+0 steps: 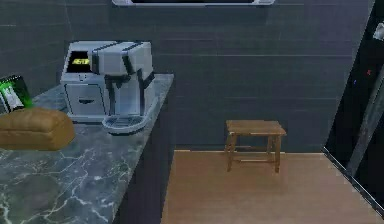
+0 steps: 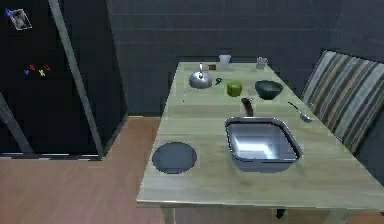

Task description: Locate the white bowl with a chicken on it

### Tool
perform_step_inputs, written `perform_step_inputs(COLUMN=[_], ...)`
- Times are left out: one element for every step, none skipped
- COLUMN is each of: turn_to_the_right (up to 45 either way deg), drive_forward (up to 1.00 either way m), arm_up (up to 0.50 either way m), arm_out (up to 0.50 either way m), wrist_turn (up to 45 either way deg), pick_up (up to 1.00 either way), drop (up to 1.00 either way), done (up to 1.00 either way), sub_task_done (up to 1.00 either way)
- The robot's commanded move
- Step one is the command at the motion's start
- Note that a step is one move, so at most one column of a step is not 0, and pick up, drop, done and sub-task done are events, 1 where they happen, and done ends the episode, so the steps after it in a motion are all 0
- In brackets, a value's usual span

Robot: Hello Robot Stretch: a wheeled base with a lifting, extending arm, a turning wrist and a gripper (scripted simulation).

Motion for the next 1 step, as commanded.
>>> perform_step_inputs(turn_to_the_right=[-45.0], drive_forward=[0.0], arm_up=[0.0], arm_out=[0.0], wrist_turn=[0.0], pick_up=[0.0], drop=[0.0], done=[0.0], sub_task_done=[0.0])
